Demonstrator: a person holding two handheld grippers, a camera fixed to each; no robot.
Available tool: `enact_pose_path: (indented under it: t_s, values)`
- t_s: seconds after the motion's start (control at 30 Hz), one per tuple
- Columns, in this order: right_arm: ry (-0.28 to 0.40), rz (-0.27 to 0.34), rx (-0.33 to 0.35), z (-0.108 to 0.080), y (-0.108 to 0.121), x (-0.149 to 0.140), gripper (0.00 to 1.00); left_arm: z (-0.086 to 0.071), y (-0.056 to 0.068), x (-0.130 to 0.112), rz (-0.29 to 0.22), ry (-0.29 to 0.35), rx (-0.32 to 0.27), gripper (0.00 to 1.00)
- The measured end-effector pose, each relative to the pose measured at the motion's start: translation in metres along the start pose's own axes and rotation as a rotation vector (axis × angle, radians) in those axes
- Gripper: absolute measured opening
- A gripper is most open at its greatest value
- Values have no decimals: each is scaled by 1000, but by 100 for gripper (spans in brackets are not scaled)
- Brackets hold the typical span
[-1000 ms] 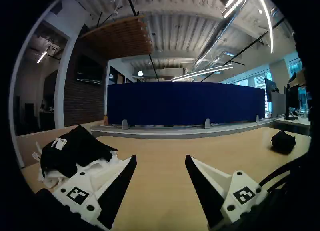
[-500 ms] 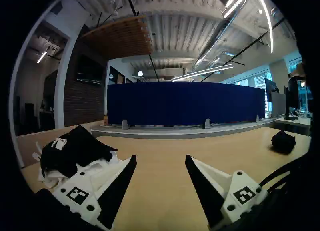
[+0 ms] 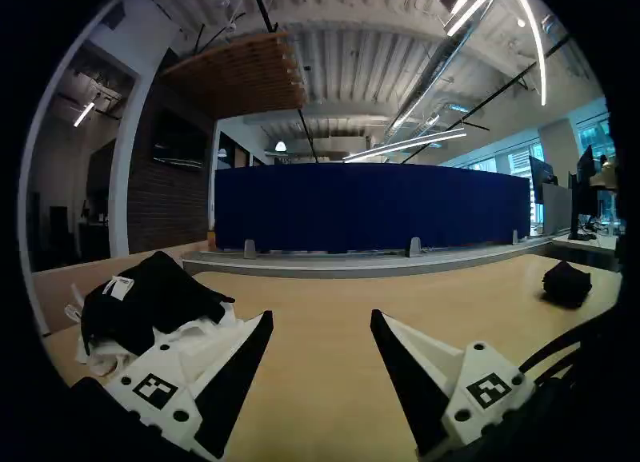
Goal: Fold towel
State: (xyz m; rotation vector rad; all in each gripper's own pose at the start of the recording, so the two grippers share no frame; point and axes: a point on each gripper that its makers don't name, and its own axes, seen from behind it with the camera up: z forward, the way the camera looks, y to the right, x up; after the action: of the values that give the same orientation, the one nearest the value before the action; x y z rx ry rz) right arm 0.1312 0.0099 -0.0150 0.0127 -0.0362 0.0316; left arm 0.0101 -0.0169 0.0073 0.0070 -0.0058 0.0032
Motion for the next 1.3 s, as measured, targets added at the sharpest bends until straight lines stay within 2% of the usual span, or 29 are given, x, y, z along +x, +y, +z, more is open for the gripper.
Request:
enact_pose_path:
  t_s: [0.23,0.47,0.67,0.97,1.3]
  values:
    - [-5,34,-4,4,9,-47,100,-1,1,0,0,0,0,90]
    - [9,48,-10,9,13,-80,100,-1,2,0,0,0,0,91]
    - [17,45,-5,14,10,-98,99,0,2,0,0,0,0,91]
    - [7,-7,-25,21,11,-121,99,0,1,1,0,0,0,91]
    - [10,22,-14,25,4,-131,99,0,1,0,0,0,0,91]
